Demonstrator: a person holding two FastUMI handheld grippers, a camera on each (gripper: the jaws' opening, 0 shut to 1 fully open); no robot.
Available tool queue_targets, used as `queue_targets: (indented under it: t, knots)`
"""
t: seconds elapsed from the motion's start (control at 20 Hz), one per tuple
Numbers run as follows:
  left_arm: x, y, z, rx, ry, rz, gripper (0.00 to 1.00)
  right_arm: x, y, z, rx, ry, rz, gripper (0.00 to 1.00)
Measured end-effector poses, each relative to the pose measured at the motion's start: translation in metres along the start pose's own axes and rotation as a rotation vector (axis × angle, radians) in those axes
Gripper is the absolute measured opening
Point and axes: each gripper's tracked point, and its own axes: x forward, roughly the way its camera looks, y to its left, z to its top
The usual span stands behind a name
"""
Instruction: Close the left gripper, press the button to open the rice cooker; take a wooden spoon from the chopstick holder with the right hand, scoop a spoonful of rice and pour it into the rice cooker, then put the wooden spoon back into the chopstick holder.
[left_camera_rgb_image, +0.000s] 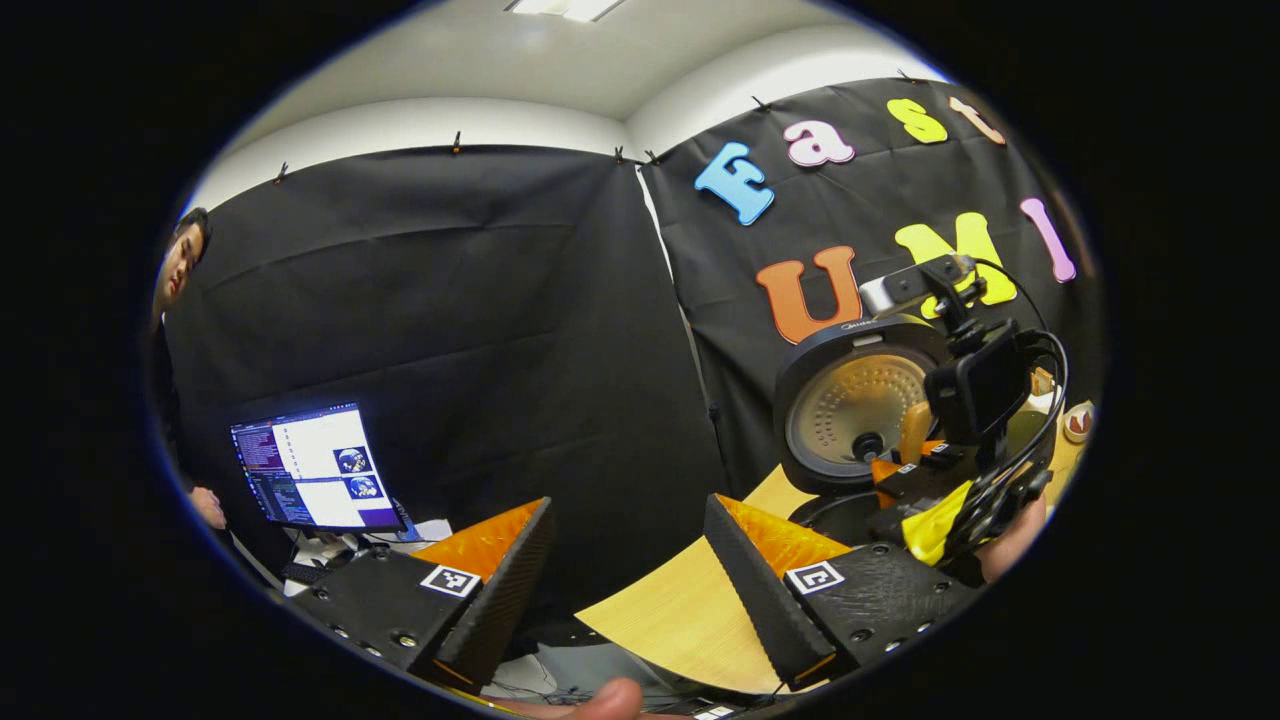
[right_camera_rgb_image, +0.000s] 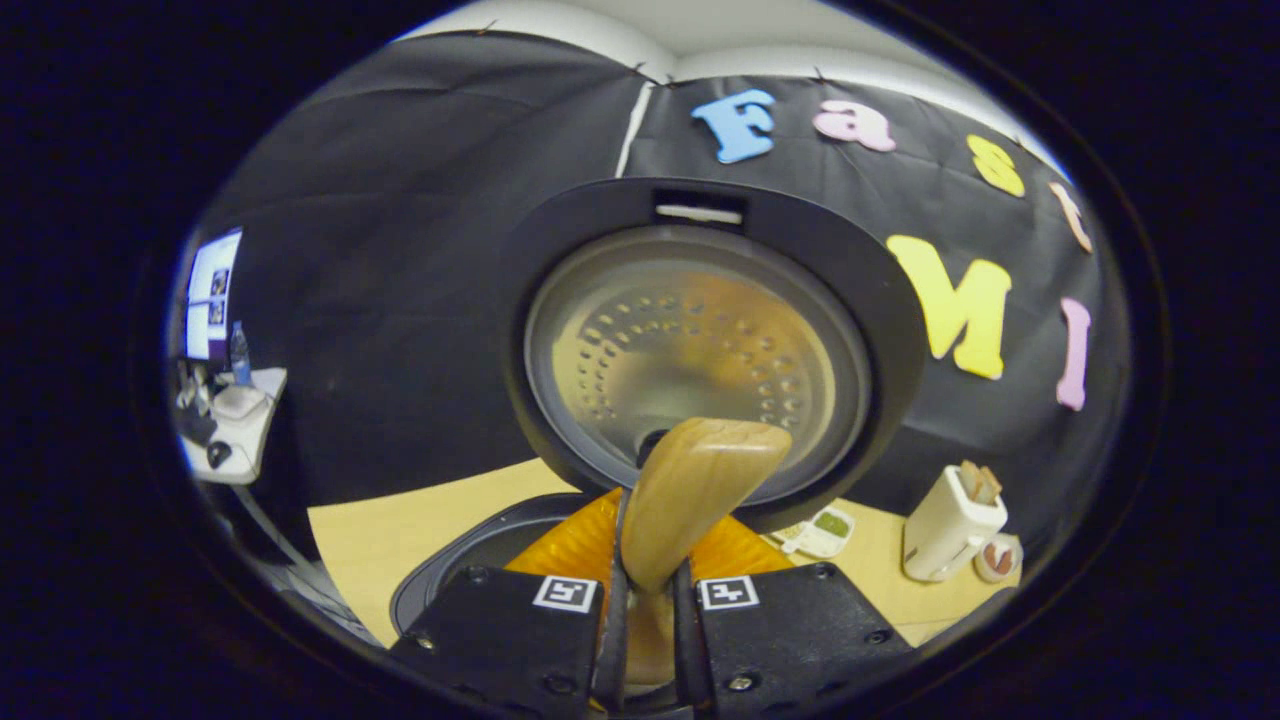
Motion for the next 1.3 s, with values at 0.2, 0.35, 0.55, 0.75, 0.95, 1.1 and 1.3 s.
queue_targets:
  t: [0.2,0.35,0.55,0.75,0.95,1.1,1.3]
  knots:
    - [0.001,0.002,-0.002,0.011,0.001,0.006,0.95,0.004,0.009,-0.008,-0.141,-0.004,0.023,0.24]
    - [0.001,0.002,-0.001,0.009,-0.001,0.005,0.96,0.006,0.012,-0.011,-0.154,-0.001,0.031,0.24]
    - [0.001,0.001,0.001,0.012,0.0,0.005,0.95,0.0,0.006,-0.006,0.001,-0.005,0.083,0.24]
    - [0.002,0.003,0.004,0.012,-0.003,0.007,0.95,-0.009,-0.02,0.008,0.49,-0.002,0.137,0.24]
    - [0.001,0.0,0.006,0.016,0.0,-0.001,0.95,-0.019,-0.059,0.023,0.789,-0.015,0.155,0.24]
    - [0.0,-0.005,0.011,0.018,-0.008,-0.012,0.95,-0.028,-0.077,0.023,1.033,-0.021,0.176,0.24]
    - [-0.003,-0.015,0.022,0.036,-0.03,-0.029,0.95,-0.036,-0.113,0.017,1.194,-0.047,0.131,0.24]
